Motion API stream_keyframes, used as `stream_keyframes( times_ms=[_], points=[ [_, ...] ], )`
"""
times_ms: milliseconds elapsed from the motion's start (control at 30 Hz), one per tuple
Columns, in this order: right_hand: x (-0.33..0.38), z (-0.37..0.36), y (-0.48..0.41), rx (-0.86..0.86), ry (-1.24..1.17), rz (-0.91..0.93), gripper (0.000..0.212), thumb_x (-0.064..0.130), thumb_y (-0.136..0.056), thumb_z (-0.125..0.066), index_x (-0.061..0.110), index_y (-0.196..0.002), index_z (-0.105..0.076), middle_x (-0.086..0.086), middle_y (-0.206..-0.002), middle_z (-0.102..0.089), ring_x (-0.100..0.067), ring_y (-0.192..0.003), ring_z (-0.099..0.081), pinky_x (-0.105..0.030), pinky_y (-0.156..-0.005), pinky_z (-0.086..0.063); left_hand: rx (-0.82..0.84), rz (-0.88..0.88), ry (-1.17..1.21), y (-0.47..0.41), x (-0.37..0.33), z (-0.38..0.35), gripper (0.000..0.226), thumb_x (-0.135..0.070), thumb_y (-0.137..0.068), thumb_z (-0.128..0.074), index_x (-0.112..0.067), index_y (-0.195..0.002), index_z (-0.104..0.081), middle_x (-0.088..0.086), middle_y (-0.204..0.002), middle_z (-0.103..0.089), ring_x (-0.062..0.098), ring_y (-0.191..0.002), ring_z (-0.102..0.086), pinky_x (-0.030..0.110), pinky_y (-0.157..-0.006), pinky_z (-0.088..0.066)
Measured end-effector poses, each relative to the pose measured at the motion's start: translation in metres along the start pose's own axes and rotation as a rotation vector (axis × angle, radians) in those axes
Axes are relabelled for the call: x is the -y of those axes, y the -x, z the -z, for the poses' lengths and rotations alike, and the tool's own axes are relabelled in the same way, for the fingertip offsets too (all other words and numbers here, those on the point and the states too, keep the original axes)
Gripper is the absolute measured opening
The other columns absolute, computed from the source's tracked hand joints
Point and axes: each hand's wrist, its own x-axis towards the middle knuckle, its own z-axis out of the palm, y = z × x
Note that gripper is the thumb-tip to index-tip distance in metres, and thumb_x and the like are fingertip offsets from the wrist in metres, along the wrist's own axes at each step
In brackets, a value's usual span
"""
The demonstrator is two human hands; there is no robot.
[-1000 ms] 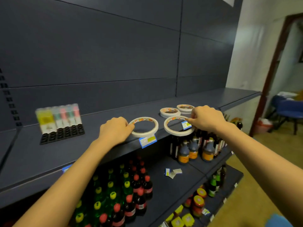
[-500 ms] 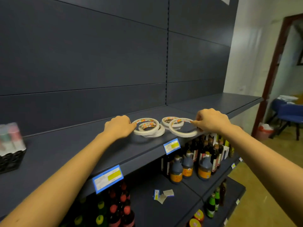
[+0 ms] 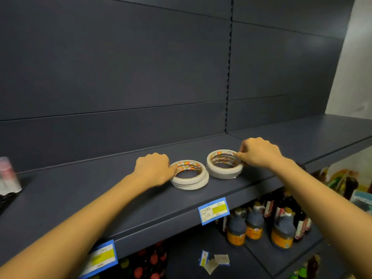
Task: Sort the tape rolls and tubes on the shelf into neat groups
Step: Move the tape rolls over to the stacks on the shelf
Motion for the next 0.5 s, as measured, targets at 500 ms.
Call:
stream_keyframes(
  times_ms=[500],
  points=[
    [0.087, 0.005, -0.030, -0.044, -0.171, 0.821, 0.018, 0.041, -0.089, -0.055, 0.028, -0.100, -0.058, 0.011, -0.093, -0.060, -0.018, -0.094, -0.058, -0.030, -0.076, -0.043, -0.406, 0.459, -0.105, 0.080, 0.033, 0.024, 0.027, -0.035, -0.092, -0.044, -0.014, -0.094, -0.060, 0.002, -0.098, -0.067, 0.024, -0.096, -0.058, 0.029, -0.067, -0.038]
  ],
)
